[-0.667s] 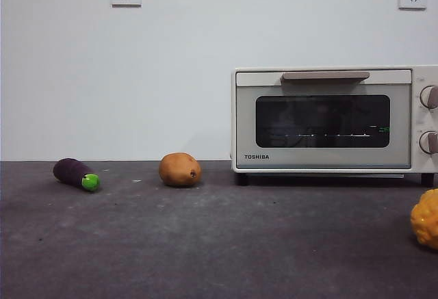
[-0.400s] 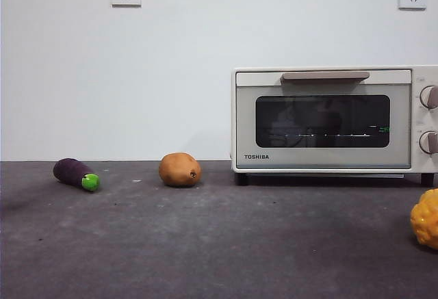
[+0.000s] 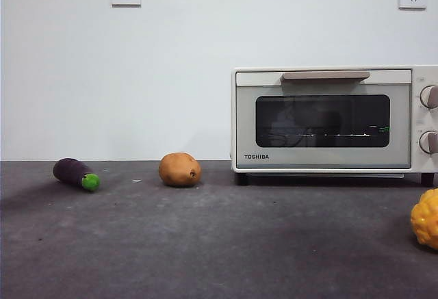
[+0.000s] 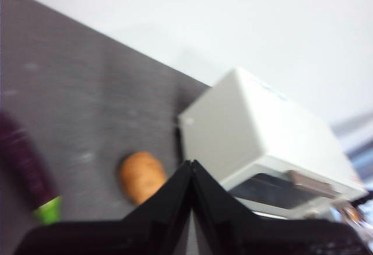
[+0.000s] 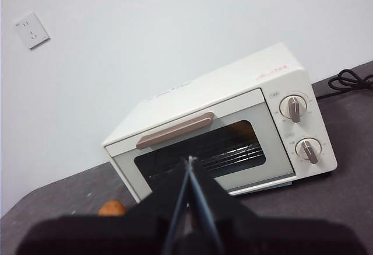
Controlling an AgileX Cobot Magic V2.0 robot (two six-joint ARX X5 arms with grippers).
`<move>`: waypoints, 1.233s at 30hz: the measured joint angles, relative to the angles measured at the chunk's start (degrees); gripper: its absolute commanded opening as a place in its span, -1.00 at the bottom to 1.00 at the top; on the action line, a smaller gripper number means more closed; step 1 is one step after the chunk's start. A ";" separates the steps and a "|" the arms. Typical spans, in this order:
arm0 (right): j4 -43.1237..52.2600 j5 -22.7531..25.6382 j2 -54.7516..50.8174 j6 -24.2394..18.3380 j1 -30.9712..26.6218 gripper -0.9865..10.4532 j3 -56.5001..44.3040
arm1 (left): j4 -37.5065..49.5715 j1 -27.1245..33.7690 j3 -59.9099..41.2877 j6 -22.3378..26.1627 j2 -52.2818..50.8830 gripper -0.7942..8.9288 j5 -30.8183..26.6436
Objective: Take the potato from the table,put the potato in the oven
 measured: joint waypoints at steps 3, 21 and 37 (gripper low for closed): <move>-3.13 0.02 0.00 0.00 0.00 -0.83 2.75 | 0.00 -2.32 5.99 0.63 6.32 -0.85 3.41; -8.17 1.97 1.14 0.00 0.00 -0.83 11.93 | -6.40 -20.81 34.71 10.32 34.40 -0.85 6.95; -34.05 -2.29 22.64 -2.19 0.02 -0.83 28.09 | -11.91 -29.44 63.10 19.58 57.99 -0.85 5.70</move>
